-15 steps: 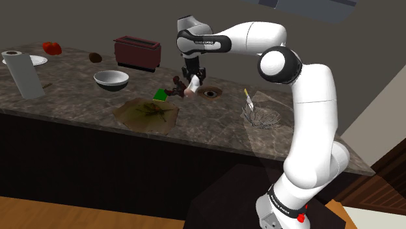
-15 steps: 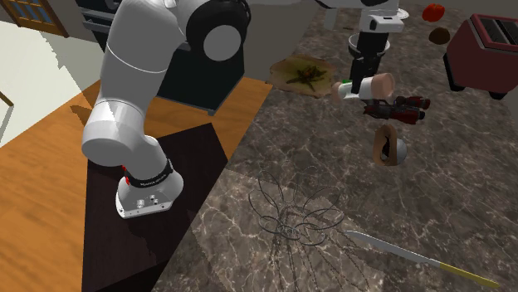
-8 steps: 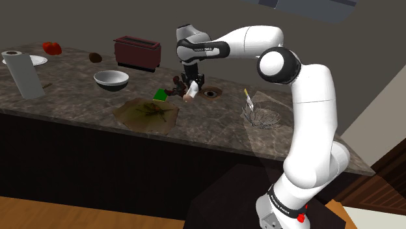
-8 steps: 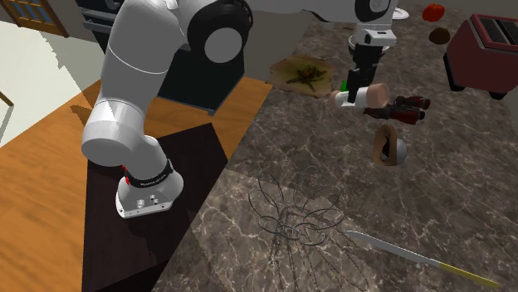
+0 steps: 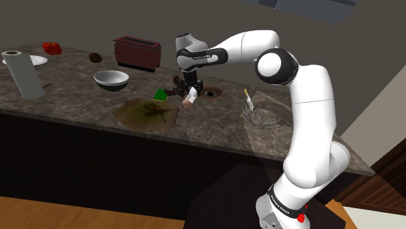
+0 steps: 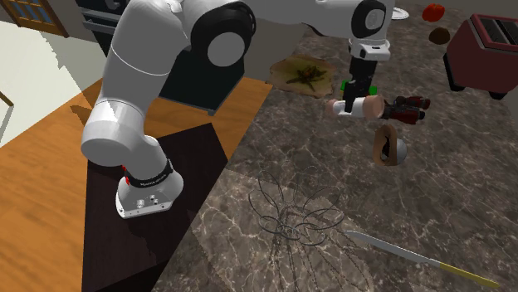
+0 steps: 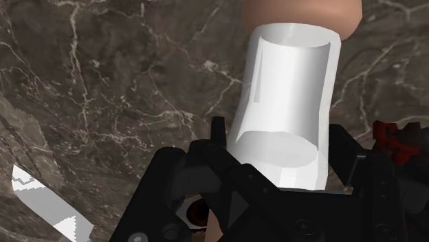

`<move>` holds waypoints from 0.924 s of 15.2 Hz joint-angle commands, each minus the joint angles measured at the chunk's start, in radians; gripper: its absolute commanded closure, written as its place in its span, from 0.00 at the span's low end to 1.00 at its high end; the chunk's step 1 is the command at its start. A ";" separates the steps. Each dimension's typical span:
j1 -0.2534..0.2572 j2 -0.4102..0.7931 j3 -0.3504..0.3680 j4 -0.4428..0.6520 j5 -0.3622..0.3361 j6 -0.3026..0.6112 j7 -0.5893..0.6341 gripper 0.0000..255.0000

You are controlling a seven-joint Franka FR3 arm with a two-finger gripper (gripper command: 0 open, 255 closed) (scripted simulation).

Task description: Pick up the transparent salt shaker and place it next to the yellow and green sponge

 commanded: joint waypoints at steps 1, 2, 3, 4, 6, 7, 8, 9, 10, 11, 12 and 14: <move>0.000 0.012 -0.001 -0.014 -0.003 0.021 0.008 1.00; 0.000 0.016 -0.002 -0.020 -0.005 0.030 0.011 1.00; 0.000 0.016 -0.002 -0.020 -0.005 0.030 0.011 1.00; 0.000 0.016 -0.002 -0.020 -0.005 0.030 0.011 1.00; 0.000 0.016 -0.001 -0.020 -0.006 0.030 0.011 1.00; 0.000 0.016 -0.001 -0.020 -0.006 0.030 0.011 1.00; 0.000 0.016 -0.001 -0.020 -0.006 0.030 0.011 1.00; 0.000 0.016 -0.001 -0.020 -0.006 0.030 0.012 1.00; -0.001 0.016 -0.001 -0.020 -0.006 0.030 0.012 1.00; -0.001 0.016 -0.001 -0.016 -0.006 0.027 0.010 0.00; 0.000 0.015 -0.001 -0.020 -0.006 0.029 0.012 0.00; -0.001 0.014 -0.001 -0.020 -0.005 0.029 0.011 0.00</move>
